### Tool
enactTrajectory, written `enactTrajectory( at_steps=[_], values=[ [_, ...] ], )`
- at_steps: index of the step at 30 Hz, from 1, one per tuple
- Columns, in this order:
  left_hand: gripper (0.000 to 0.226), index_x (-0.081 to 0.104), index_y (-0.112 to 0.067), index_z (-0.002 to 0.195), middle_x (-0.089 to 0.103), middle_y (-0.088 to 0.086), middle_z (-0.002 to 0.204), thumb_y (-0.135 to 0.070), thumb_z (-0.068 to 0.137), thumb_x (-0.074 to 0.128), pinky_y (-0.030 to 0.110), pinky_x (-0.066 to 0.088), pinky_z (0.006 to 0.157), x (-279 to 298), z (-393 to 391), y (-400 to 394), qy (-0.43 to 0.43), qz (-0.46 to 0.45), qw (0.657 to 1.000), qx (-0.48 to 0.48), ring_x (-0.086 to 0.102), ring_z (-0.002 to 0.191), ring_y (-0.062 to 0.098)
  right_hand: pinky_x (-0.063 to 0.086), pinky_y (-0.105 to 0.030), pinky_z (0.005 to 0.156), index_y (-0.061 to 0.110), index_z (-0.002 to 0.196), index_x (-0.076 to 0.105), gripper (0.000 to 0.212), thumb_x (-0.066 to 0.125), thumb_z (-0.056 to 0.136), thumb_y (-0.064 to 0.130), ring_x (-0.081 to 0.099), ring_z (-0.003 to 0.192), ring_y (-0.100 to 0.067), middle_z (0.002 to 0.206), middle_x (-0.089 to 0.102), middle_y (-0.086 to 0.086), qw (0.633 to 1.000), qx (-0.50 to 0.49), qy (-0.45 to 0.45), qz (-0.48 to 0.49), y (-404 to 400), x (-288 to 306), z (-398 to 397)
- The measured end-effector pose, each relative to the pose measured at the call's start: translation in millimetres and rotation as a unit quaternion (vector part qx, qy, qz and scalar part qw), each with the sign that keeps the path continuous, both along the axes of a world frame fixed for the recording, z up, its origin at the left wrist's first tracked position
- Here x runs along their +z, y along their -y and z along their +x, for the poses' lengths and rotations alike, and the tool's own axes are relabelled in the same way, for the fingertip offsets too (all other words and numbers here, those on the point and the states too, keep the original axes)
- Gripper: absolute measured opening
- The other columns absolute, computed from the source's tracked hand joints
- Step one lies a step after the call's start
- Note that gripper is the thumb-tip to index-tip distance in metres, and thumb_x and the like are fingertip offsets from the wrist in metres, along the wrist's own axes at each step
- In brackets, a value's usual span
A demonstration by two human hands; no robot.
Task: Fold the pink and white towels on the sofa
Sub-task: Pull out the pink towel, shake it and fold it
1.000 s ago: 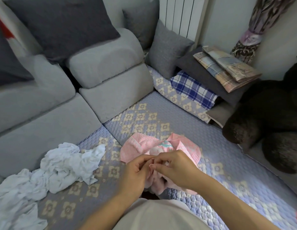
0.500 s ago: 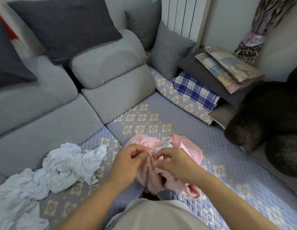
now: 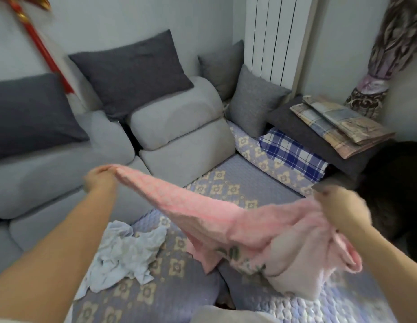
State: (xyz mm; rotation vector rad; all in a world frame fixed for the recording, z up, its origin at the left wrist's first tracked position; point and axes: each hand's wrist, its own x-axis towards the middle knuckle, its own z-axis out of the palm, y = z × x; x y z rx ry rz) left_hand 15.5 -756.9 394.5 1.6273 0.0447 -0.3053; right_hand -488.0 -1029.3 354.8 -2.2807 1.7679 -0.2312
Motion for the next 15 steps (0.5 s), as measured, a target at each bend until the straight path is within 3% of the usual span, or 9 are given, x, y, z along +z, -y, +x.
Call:
enactTrajectory(
  at_steps=[2,4,5,6,7,8,9,11,15],
  values=[
    [0.035,0.049,0.029,0.123,0.059,0.026,0.133,0.007,0.106,0.029,-0.002,0.032,0.072,-56.5,55.3,-30.6,-0.097,0.061,0.991,0.072,0.043,0.136,0.03,0.059,-0.046,0.072,0.012,0.094,0.06,0.037,0.043,0.1,0.044,0.066,0.073,-0.038,0.083,0.066,-0.021,0.987,-0.15,0.036,-0.042,9.8,-20.1,-55.0],
    [0.042,0.033,0.022,0.142,0.04,0.026,0.153,-0.003,0.108,0.034,-0.001,0.029,0.099,-113.1,83.9,-70.8,-0.036,0.297,0.953,0.057,0.037,0.144,0.031,0.059,-0.048,0.069,0.012,0.097,0.056,0.051,0.029,0.1,0.055,0.067,0.066,-0.039,0.079,0.065,-0.023,0.983,-0.177,0.006,-0.036,-3.6,-54.7,-97.4],
    [0.04,0.045,0.019,0.137,0.049,0.026,0.146,-0.006,0.106,0.044,0.016,0.04,0.107,-127.4,78.9,-86.4,-0.013,0.322,0.946,0.03,0.046,0.138,0.032,0.059,-0.047,0.066,0.018,0.098,0.054,0.049,0.025,0.098,0.057,0.067,0.062,-0.037,0.077,0.065,-0.02,0.987,-0.158,-0.008,-0.042,-18.5,-72.0,-112.1],
    [0.029,0.058,0.014,0.125,0.063,0.027,0.128,-0.003,0.103,0.05,0.031,0.049,0.102,-131.6,60.7,-91.9,-0.077,0.273,0.958,0.041,0.06,0.122,0.033,0.058,-0.045,0.061,0.028,0.097,0.051,0.037,0.028,0.098,0.057,0.066,0.058,-0.034,0.075,0.064,-0.015,0.993,-0.101,-0.029,-0.046,-34.1,-89.3,-123.7],
    [0.018,0.065,0.006,0.107,0.073,0.024,0.097,0.002,0.101,0.05,0.035,0.059,0.083,-132.3,29.2,-99.1,-0.183,0.152,0.97,0.046,0.072,0.096,0.03,0.056,-0.04,0.054,0.041,0.097,0.047,0.018,0.035,0.095,0.054,0.065,0.056,-0.03,0.075,0.061,-0.007,0.996,-0.039,-0.084,-0.02,-50.3,-105.4,-130.8],
    [0.019,0.063,-0.003,0.091,0.071,0.015,0.068,0.004,0.1,0.047,0.028,0.061,0.06,-140.6,-1.7,-107.9,-0.242,0.115,0.963,0.034,0.072,0.069,0.021,0.051,-0.032,0.048,0.052,0.097,0.044,0.008,0.045,0.091,0.056,0.064,0.054,-0.023,0.079,0.057,0.001,0.987,0.028,-0.158,0.015,-65.6,-119.8,-134.9],
    [0.023,0.056,-0.008,0.082,0.064,0.01,0.055,0.003,0.1,0.046,0.022,0.057,0.048,-154.4,-25.1,-118.3,-0.275,0.092,0.956,0.046,0.065,0.058,0.015,0.045,-0.026,0.043,0.055,0.099,0.043,0.02,0.053,0.084,0.064,0.061,0.052,-0.01,0.084,0.055,0.008,0.971,0.064,-0.216,0.078,-78.2,-131.5,-135.6],
    [0.02,0.052,-0.004,0.081,0.06,0.015,0.069,0.005,0.097,0.045,0.025,0.058,0.046,-181.3,-61.7,-129.6,-0.285,0.123,0.95,0.025,0.06,0.069,0.019,0.033,-0.018,0.04,0.046,0.096,0.042,0.044,0.063,0.072,0.077,0.053,0.046,0.003,0.086,0.058,0.012,0.948,0.081,-0.25,0.181,-102.0,-159.9,-141.6],
    [0.023,0.057,-0.008,0.075,0.063,0.017,0.081,-0.015,0.097,0.059,0.041,0.062,0.071,-236.0,-94.9,-146.0,-0.228,0.331,0.915,-0.039,0.062,0.073,0.03,0.04,-0.017,0.049,0.043,0.11,0.044,0.042,0.072,0.081,0.055,0.051,0.066,-0.006,0.109,0.061,0.014,0.901,0.192,-0.284,0.266,-136.7,-213.5,-157.1]
  ],
)
